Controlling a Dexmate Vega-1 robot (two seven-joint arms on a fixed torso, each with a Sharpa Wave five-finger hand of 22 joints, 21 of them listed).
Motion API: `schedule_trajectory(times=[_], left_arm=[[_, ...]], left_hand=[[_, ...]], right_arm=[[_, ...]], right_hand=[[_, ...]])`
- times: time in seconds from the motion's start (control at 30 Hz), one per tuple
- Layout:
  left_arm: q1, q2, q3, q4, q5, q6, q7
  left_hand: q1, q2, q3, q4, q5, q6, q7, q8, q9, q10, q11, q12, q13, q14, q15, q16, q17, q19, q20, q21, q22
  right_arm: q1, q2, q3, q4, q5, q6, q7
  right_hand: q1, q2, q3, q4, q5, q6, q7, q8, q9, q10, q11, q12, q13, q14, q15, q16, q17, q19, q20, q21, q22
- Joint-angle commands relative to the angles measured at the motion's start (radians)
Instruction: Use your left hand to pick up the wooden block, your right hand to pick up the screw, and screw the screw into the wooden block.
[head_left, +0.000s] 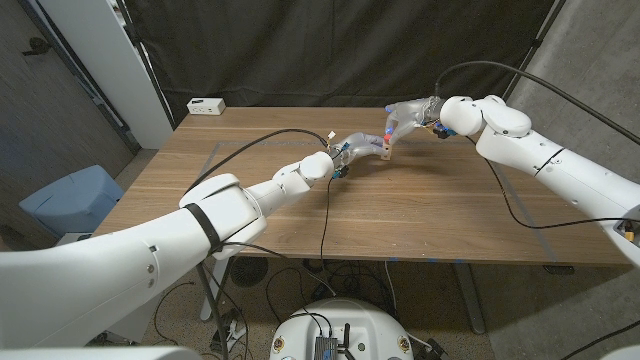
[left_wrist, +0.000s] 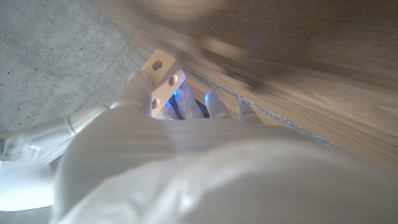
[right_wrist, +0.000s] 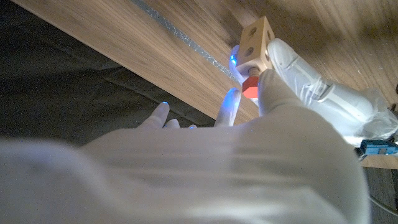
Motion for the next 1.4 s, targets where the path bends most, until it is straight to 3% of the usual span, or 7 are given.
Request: schedule_trajectory(times=[0.03,0.7,1.13,1.4], left_arm=[[0.006,0.001,-0.002,-0.003,0.0,-0.008,-0.001],[0.019,0.013,-0.01,-0.02,0.009,-0.029,0.005],[0.019,0.011,-0.013,-0.021,0.015,-0.032,0.002],[0.024,0.016,-0.015,-0.03,0.018,-0.039,0.001]], left_hand=[[0.003,0.004,0.007,0.001,0.006,0.006,0.0,0.006,0.005,0.003,0.0,0.002,-0.001,0.007,-0.043,0.0,0.0,0.005,0.004,0.003,0.004],[0.002,0.004,0.008,0.001,0.006,0.007,0.0,0.007,0.005,0.004,0.0,0.003,-0.001,0.005,-0.043,0.0,0.0,0.005,0.005,0.003,0.004],[0.002,0.005,0.008,0.001,0.006,0.005,0.0,0.006,0.005,0.002,0.001,0.003,-0.001,0.006,-0.042,0.0,0.0,0.006,0.003,0.003,0.004],[0.002,0.005,0.008,0.001,0.006,0.006,0.0,0.006,0.005,0.002,0.001,0.003,-0.002,0.006,-0.041,0.0,0.0,0.006,0.006,0.004,0.004]], right_arm=[[-0.01,0.009,0.0,0.009,-0.011,0.0,-0.029],[-0.028,0.008,0.007,-0.005,-0.017,-0.009,-0.059],[-0.046,0.006,0.013,-0.027,-0.028,-0.032,-0.075],[-0.049,0.008,0.007,-0.029,-0.039,-0.045,-0.071]], right_hand=[[0.015,-0.002,0.014,0.004,-0.003,0.033,0.008,0.01,-0.007,0.008,-0.016,0.011,0.0,0.005,-0.015,0.008,0.003,0.019,-0.007,0.01,0.002],[0.026,0.004,0.02,0.014,-0.008,0.15,0.01,0.05,-0.023,0.072,-0.043,0.018,-0.004,0.045,-0.038,0.017,0.001,0.051,-0.017,0.012,0.002],[0.009,-0.003,0.011,0.022,-0.013,0.251,0.016,0.108,-0.009,0.135,-0.054,0.024,-0.005,0.081,-0.055,0.027,0.003,0.082,-0.027,0.015,0.003],[-0.001,-0.008,0.005,0.025,-0.015,0.277,0.02,0.129,0.002,0.148,-0.052,0.023,-0.005,0.086,-0.055,0.027,0.005,0.083,-0.026,0.012,0.003]])
